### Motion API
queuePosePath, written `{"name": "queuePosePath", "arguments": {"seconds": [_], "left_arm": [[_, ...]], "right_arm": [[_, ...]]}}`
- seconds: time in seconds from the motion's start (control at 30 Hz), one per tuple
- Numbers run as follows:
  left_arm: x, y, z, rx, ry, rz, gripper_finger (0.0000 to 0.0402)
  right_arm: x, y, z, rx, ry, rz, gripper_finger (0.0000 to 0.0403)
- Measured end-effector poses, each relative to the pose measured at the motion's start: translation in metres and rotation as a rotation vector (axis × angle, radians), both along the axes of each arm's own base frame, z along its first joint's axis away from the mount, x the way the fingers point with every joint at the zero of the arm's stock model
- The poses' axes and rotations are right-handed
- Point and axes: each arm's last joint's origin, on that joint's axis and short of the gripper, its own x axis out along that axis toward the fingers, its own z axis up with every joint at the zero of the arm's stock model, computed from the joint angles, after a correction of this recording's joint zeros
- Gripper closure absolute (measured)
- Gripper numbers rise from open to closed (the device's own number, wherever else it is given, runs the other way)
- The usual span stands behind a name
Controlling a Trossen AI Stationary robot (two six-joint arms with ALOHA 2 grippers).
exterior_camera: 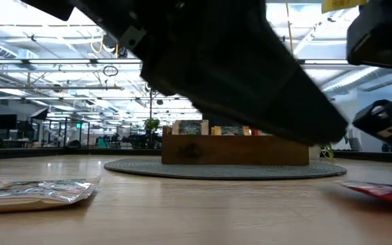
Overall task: Pick & Place Tea
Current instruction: Put the red tea bag to the right section into the wooden organizer
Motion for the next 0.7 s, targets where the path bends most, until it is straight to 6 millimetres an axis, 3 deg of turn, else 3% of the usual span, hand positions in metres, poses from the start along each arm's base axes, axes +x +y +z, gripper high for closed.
{"name": "queuePosePath", "arguments": {"seconds": [0.4,0.7], "left_arm": [[-0.002,-0.007,-0.012,-0.053,0.03,-0.018,0.0334],[-0.002,0.006,-0.019,-0.024,0.106,0.121,0.0334]], "right_arm": [[0.027,-0.01,-0.013,0.027,-0.123,-0.109,0.0403],[0.033,-0.009,-0.014,0.055,-0.179,-0.09,0.0403]]}}
